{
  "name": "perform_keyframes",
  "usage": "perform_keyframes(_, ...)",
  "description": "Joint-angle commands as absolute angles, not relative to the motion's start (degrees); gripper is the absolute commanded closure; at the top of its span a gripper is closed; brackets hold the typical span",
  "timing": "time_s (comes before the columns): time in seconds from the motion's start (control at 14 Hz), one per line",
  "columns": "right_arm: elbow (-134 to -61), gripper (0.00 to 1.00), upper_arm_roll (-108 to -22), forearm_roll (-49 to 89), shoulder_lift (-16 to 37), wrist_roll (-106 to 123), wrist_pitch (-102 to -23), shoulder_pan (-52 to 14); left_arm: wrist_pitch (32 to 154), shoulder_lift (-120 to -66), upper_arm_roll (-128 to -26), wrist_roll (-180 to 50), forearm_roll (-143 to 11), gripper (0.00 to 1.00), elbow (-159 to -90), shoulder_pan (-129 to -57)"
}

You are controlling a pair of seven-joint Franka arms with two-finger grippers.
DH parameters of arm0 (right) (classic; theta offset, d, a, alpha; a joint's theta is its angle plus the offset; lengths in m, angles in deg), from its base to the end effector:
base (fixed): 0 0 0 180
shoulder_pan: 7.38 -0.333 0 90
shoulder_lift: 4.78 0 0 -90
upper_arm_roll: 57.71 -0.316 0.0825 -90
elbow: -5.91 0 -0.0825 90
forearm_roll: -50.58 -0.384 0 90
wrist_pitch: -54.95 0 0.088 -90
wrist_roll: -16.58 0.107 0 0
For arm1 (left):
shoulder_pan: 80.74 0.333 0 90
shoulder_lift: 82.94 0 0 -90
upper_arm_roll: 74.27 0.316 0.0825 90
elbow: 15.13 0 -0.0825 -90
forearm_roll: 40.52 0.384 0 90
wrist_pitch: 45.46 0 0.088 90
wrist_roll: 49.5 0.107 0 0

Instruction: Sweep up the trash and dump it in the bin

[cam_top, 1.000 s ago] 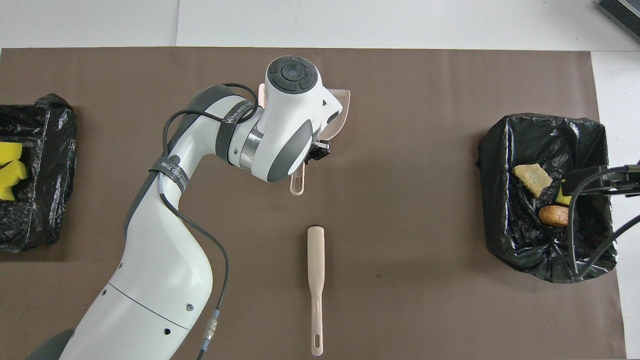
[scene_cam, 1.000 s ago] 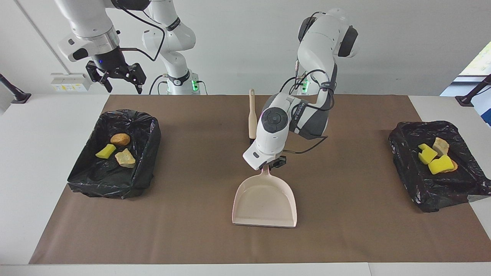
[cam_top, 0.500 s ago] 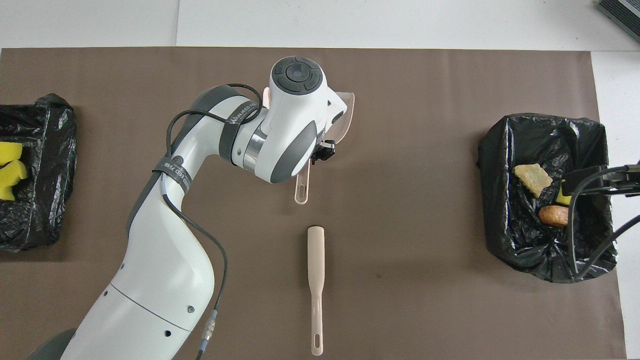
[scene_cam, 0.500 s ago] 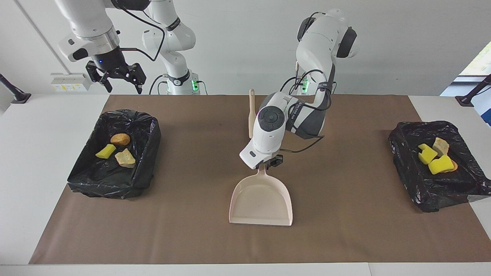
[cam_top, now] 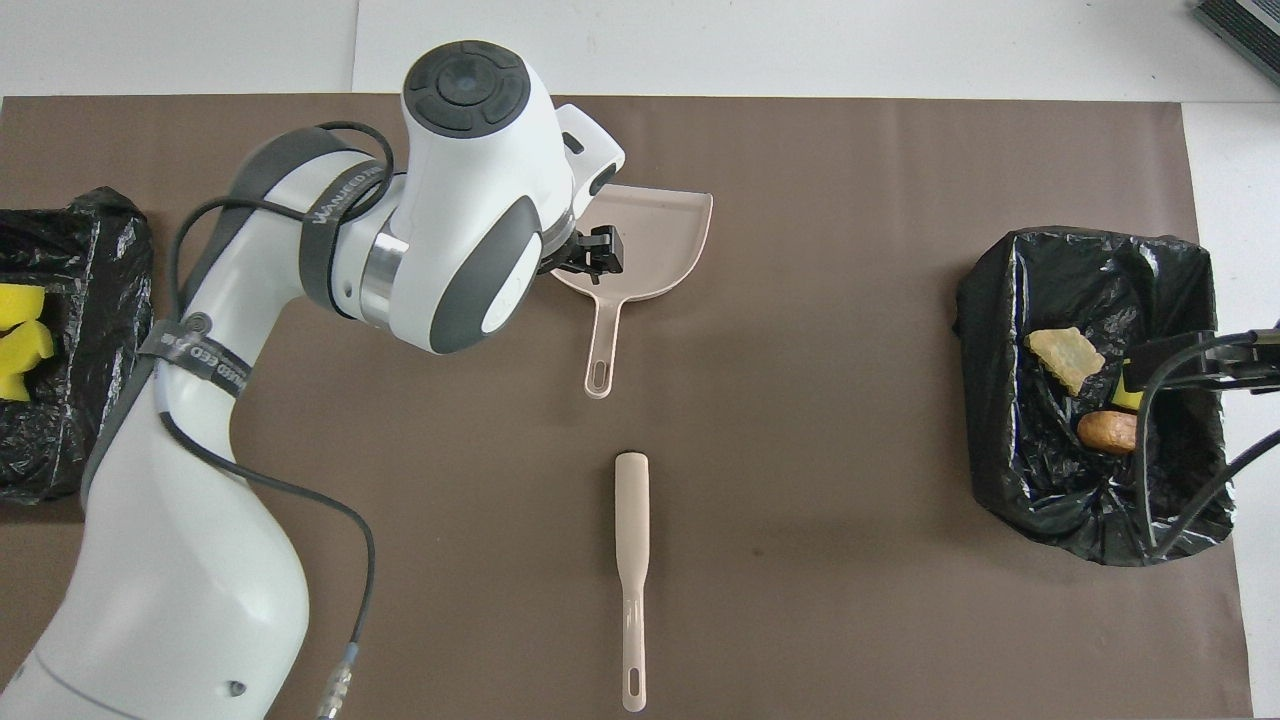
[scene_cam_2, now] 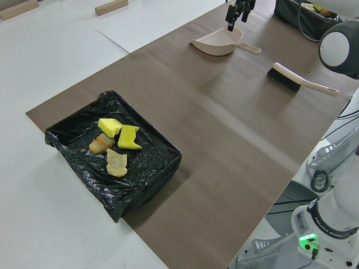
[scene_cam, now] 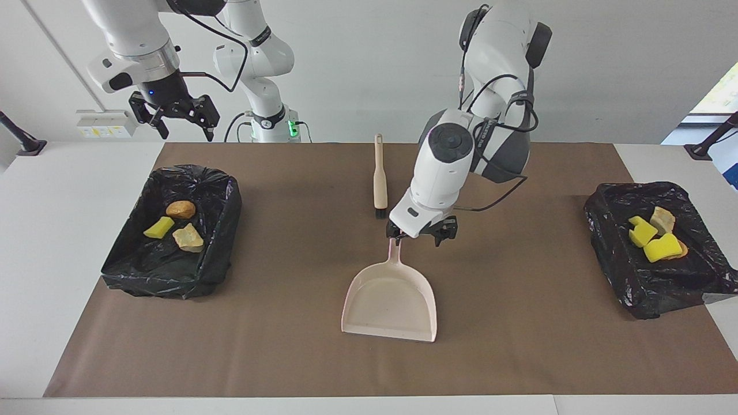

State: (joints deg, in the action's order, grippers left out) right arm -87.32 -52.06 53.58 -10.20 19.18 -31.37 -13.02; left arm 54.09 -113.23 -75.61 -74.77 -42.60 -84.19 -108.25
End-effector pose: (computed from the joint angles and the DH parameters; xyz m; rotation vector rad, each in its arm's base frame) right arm 0.5182 -0.0086 0.6431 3.0969 -0.0738 -0.0395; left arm 0.6233 -0.3426 0.4767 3.0963 -0.0826 -0.0285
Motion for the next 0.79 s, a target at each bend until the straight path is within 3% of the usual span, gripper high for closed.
perform_keyframes(0.0, -86.99, 0.00, -52.17, 52.69, -10.14, 18.25, -30.92, -12.48, 54.65, -99.94, -75.77, -68.61, -42.62, 0.00, -98.42, -104.31)
perform_keyframes(0.29, -86.99, 0.00, -52.17, 52.69, -10.14, 18.16, -30.92, -12.48, 52.38, -86.83, -75.77, -58.05, -42.62, 0.00, -106.70, -98.24)
perform_keyframes(0.57, -86.99, 0.00, -52.17, 52.69, -10.14, 18.16, -30.92, -12.48, 44.47, -80.05, -75.77, -51.28, -42.62, 0.00, -106.09, -92.27)
perform_keyframes(0.71, -86.99, 0.00, -52.17, 52.69, -10.14, 18.25, -31.00, -12.48, 42.35, -79.42, -75.68, -48.89, -42.62, 0.00, -104.35, -90.94)
